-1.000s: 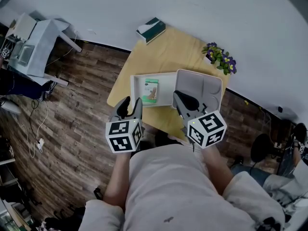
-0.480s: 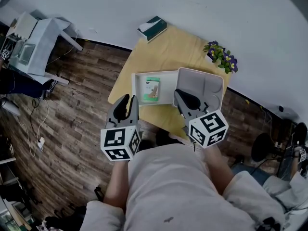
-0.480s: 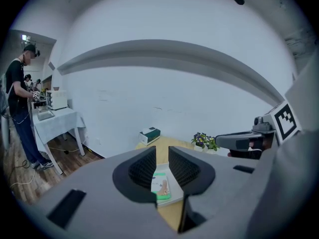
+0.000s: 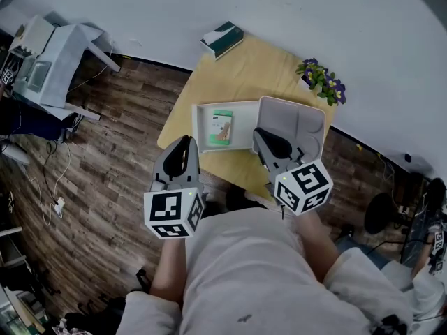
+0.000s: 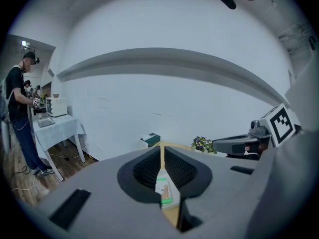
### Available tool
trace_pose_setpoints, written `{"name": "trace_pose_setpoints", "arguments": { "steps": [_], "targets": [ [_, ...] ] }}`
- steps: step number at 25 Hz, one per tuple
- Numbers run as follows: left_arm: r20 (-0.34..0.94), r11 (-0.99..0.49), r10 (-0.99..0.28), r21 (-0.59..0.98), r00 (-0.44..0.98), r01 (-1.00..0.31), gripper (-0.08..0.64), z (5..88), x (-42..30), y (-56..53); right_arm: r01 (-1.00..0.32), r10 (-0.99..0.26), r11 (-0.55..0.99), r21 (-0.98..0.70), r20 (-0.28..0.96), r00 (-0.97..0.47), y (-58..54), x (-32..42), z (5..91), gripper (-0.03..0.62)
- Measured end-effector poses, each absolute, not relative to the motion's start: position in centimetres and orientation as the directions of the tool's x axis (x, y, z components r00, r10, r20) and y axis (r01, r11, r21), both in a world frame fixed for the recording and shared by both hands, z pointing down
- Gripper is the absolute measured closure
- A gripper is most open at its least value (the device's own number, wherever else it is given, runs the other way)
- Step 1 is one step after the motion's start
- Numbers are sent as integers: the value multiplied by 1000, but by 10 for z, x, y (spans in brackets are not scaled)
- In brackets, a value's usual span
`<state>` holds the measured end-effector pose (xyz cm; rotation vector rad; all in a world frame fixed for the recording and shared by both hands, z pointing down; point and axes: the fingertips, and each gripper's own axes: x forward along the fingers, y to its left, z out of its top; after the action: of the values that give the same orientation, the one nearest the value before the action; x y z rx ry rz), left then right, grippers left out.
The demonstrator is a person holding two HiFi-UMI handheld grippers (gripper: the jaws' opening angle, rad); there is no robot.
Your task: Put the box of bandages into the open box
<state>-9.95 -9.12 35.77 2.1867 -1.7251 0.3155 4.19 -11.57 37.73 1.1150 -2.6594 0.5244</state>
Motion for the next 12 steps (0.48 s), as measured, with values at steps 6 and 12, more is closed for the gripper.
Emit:
{"name": "trace_pose_setpoints", "arguments": {
  "steps": [6, 12],
  "targets": [
    [356, -213, -901, 132, 246, -968, 551, 350, -99, -91, -721, -648, 651, -237, 320, -691, -116, 42, 375, 588],
    [357, -209, -902, 128, 242, -969, 554, 351, -102, -92, -729, -656, 650, -215, 326, -681, -116, 42, 374, 588]
  ]
}}
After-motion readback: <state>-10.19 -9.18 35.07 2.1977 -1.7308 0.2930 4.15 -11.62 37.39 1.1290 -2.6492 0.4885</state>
